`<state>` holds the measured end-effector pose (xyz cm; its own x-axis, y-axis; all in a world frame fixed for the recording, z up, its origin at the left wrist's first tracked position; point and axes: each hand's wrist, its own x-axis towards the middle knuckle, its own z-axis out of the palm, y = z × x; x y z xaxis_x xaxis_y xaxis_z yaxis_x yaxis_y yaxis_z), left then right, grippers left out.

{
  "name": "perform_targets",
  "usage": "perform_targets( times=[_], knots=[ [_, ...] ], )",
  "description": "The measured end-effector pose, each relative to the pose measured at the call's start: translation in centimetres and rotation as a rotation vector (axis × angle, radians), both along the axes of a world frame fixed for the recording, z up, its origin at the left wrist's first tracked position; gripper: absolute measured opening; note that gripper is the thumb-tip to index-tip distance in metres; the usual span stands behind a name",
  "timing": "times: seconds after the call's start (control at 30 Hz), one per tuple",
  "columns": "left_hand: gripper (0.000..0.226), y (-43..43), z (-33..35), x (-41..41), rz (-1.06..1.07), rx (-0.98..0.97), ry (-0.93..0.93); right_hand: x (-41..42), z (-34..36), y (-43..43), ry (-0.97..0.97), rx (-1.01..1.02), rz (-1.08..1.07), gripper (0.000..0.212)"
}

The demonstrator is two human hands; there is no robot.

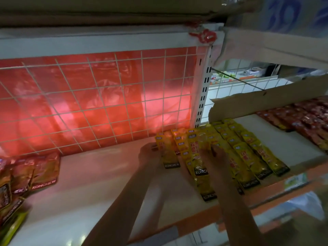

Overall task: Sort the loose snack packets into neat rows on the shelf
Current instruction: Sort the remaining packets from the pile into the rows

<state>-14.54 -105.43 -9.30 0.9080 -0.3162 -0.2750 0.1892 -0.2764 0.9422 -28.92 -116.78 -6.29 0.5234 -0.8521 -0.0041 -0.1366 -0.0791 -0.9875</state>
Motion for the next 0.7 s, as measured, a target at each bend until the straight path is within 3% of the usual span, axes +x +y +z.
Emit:
perform_targets(
  times=[0.1, 0.3, 0.57, 0.7],
  knots=[
    [0.015, -1.1, -0.3, 0.3, -0.001, 0.033, -0.027, 1.0, 0.3, -1.3, -0.006, -0.029, 0.032, 0.015],
    [0.018, -2.2, 0.5, 0.0, 0.025, 0.083, -0.104, 3.4, 0.3, -3.7, 0.001, -0.066, 0.103, 0.024],
    [0.019, -2.7, -0.1, 0.1, -0.057, 0.393, -0.295, 5.2, -0.7, -4.5, 0.044, -0.067, 0.175, 0.017],
    [0.019, -2.9, -0.3, 0.0, -0.067, 0.459, -0.316, 5.3, -1.0, -4.6, 0.053, -0.054, 0.199, 0.022]
  ],
)
